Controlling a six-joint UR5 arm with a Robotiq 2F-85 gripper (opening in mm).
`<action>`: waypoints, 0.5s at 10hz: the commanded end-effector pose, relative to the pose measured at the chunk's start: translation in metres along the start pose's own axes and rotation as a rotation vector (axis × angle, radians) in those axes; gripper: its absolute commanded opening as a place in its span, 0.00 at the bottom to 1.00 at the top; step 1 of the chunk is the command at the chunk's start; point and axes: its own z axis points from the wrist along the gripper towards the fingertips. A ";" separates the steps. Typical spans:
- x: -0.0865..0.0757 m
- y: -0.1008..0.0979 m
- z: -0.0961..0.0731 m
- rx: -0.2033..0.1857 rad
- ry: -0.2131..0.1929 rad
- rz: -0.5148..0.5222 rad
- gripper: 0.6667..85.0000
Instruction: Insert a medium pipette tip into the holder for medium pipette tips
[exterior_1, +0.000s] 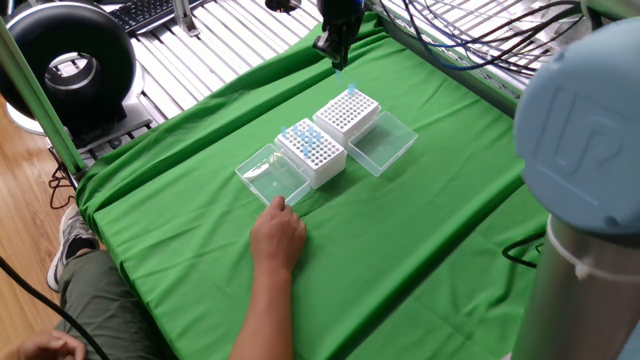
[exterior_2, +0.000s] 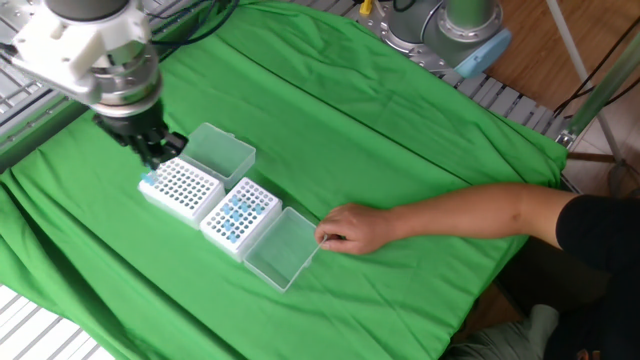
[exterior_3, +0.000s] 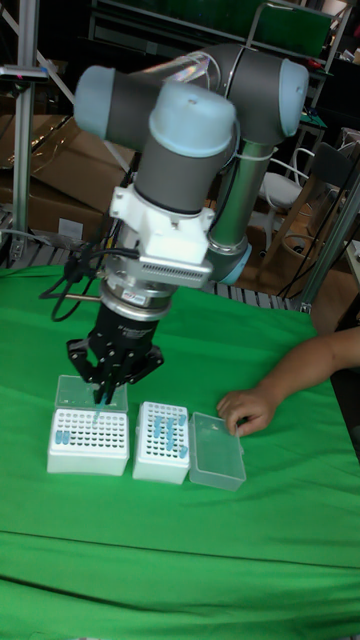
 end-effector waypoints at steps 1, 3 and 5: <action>-0.010 -0.013 0.013 -0.017 -0.046 -0.039 0.00; -0.008 -0.014 0.021 -0.042 -0.062 -0.046 0.00; -0.004 -0.015 0.023 -0.048 -0.063 -0.049 0.00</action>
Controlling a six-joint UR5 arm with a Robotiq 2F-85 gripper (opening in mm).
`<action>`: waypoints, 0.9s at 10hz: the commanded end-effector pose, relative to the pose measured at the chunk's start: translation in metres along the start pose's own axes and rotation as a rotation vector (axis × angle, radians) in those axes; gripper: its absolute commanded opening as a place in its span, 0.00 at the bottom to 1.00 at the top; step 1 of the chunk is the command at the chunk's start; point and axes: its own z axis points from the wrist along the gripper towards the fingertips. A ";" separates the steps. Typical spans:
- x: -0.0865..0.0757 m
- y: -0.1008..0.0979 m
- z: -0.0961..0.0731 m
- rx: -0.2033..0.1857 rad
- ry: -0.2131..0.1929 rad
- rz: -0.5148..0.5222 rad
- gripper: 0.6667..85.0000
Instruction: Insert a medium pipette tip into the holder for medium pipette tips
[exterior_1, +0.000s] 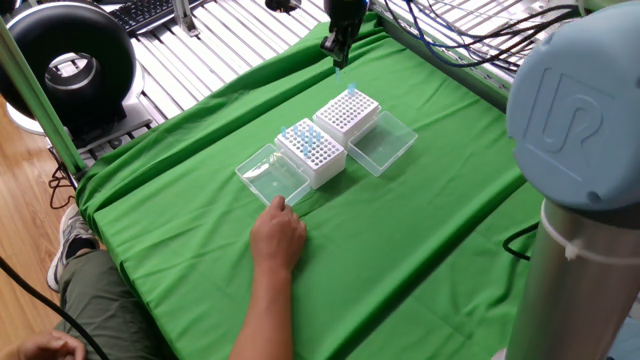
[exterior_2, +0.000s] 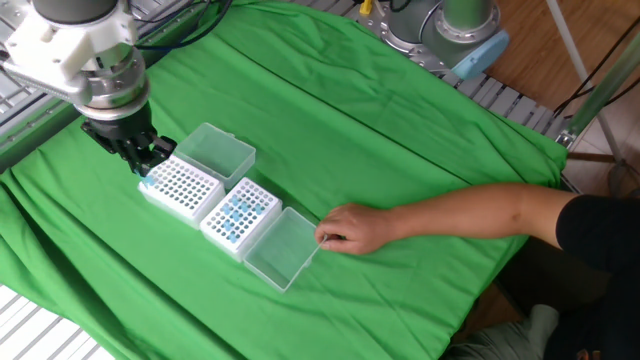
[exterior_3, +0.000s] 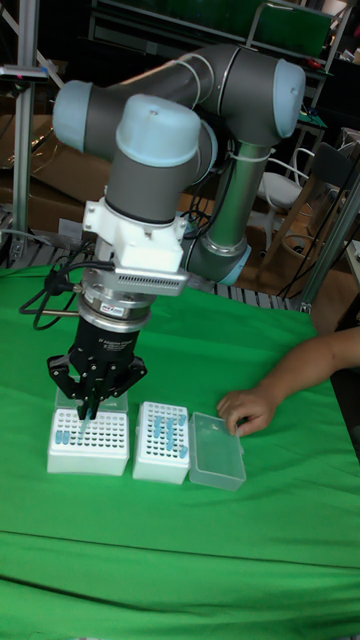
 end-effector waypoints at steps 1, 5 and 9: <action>0.003 -0.002 0.006 -0.027 -0.019 -0.005 0.00; 0.013 0.000 0.014 -0.045 -0.022 0.000 0.00; 0.018 0.003 0.018 -0.050 -0.023 0.008 0.00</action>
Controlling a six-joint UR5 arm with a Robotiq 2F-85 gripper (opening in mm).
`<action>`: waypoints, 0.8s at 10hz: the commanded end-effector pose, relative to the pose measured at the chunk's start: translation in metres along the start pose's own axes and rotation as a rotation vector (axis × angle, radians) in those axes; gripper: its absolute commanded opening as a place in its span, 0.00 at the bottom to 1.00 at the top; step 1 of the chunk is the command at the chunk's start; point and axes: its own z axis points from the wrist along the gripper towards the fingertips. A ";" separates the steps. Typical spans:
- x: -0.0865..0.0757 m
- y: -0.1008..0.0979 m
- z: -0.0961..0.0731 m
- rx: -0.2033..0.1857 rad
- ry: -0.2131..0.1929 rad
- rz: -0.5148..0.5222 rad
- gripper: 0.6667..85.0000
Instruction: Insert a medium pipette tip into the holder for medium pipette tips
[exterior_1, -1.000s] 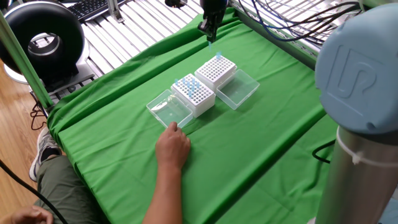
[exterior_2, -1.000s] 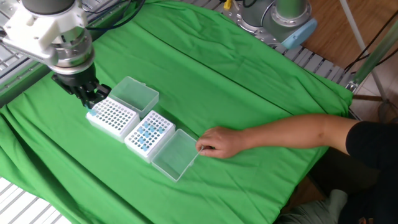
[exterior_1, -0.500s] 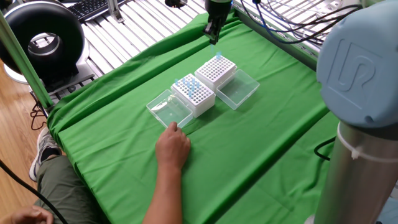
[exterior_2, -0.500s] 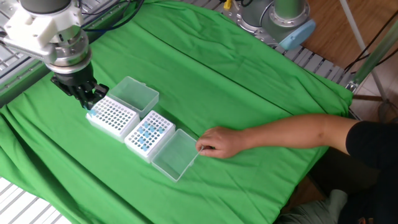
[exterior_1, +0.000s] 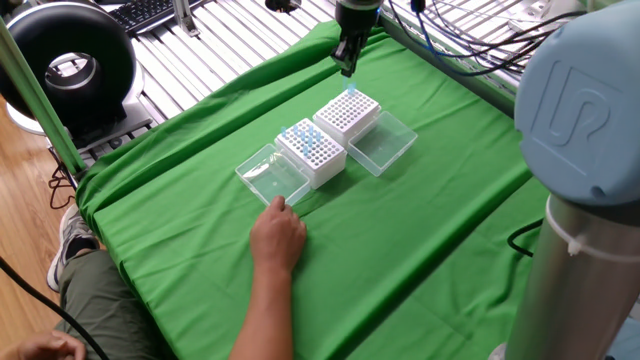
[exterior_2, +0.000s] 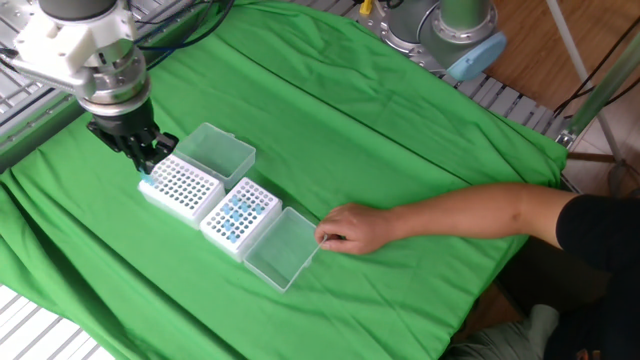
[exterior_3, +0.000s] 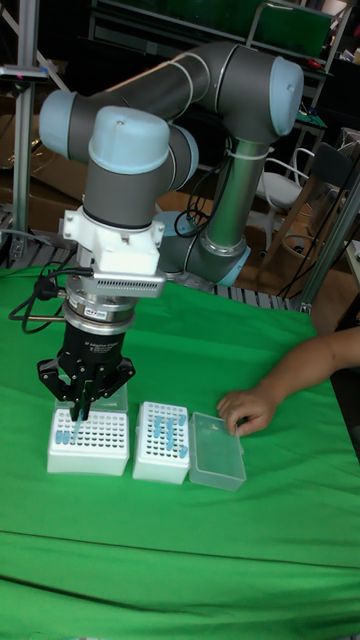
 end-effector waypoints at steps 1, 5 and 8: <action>0.004 0.003 0.003 -0.014 -0.009 0.010 0.00; 0.007 0.004 0.009 -0.008 -0.017 0.012 0.00; 0.006 0.004 0.014 -0.009 -0.029 0.010 0.00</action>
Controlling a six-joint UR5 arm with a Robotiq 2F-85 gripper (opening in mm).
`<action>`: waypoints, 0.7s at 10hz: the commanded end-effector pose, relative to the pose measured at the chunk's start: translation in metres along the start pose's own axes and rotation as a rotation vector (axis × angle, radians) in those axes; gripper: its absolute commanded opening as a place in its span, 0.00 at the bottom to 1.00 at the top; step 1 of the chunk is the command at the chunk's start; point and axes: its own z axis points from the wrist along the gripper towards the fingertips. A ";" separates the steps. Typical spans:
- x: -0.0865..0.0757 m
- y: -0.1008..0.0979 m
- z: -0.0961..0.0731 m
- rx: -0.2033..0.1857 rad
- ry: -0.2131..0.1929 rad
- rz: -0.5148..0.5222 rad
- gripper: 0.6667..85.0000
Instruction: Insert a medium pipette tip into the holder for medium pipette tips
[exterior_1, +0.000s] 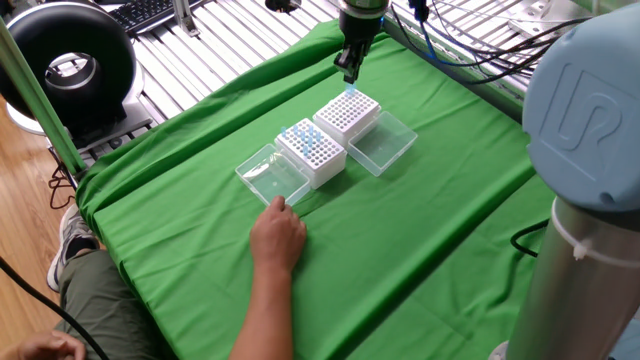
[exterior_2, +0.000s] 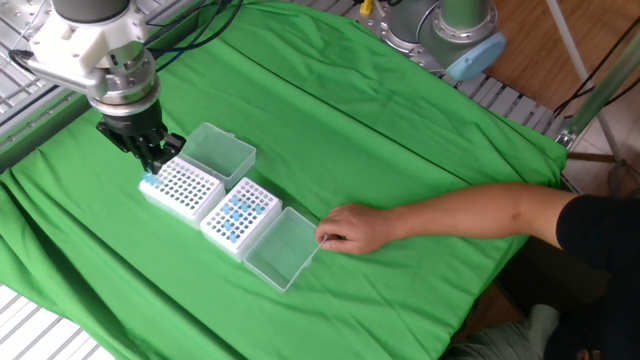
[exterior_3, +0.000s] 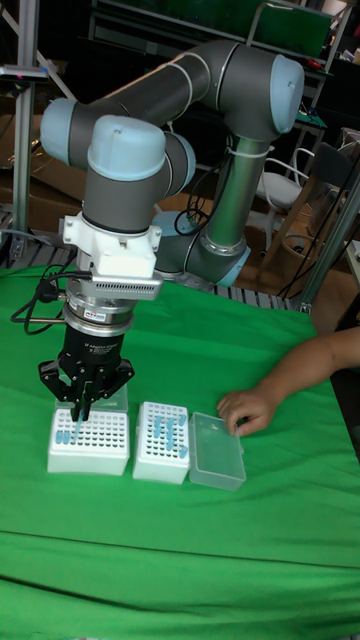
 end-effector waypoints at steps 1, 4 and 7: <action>-0.001 0.001 0.005 -0.010 -0.018 0.002 0.00; 0.006 0.005 0.007 -0.034 0.004 -0.067 0.29; 0.008 0.005 0.007 -0.034 0.009 -0.068 0.38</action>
